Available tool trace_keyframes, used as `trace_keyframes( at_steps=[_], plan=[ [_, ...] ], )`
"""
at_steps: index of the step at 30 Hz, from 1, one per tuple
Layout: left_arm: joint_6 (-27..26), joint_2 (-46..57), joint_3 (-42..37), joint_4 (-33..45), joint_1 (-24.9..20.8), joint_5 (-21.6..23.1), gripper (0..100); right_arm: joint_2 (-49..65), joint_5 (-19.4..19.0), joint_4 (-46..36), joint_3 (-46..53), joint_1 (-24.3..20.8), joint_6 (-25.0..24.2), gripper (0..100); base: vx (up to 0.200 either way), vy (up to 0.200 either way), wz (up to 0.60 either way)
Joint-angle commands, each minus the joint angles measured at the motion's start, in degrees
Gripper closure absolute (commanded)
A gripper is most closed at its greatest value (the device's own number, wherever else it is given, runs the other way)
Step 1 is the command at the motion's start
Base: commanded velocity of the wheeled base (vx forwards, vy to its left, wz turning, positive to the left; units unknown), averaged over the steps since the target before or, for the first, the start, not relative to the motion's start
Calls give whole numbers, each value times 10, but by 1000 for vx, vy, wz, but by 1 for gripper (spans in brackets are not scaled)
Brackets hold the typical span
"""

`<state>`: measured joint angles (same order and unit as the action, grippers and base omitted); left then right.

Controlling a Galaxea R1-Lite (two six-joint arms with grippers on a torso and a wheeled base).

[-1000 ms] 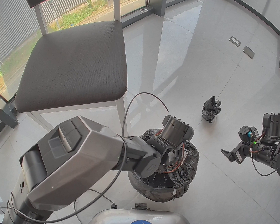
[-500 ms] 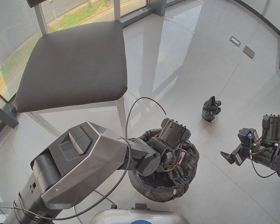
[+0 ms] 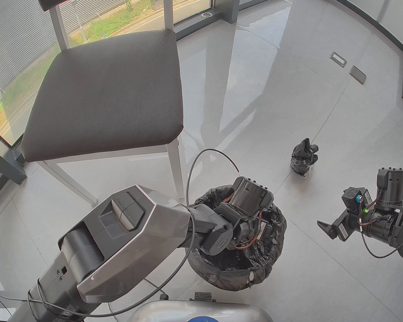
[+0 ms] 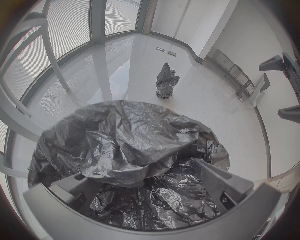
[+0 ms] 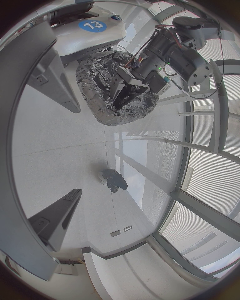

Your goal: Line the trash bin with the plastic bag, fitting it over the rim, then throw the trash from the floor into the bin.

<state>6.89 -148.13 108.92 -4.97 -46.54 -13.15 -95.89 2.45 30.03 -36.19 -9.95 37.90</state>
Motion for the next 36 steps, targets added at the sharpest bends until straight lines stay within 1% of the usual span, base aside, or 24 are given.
trace_keyframes(
  at_steps=[1,8,13,14,17,21,26,36],
  plan=[
    [4,-16,14,5,2,0,0,-1,0,0,2,-2,2,0,0,0,0],
    [8,-8,18,5,3,-2,0,-3,0,0,2,-2,2,0,0,0,0],
    [8,12,11,4,-6,-9,0,-2,0,0,3,-2,2,0,0,0,0],
    [8,27,3,4,-15,-16,0,-3,0,0,3,-2,1,0,0,0,0],
    [6,56,-15,3,-25,-28,0,-3,-1,0,3,-2,0,0,0,0,0],
    [2,101,-60,2,-28,-28,0,-8,-1,1,2,-1,-1,0,0,0,0],
    [1,145,-93,3,-33,-35,0,-9,-1,1,2,1,-2,0,0,0,0],
    [-1,152,-99,4,-32,-37,0,-13,-10,10,2,2,-2,0,0,0,0]
  ],
)
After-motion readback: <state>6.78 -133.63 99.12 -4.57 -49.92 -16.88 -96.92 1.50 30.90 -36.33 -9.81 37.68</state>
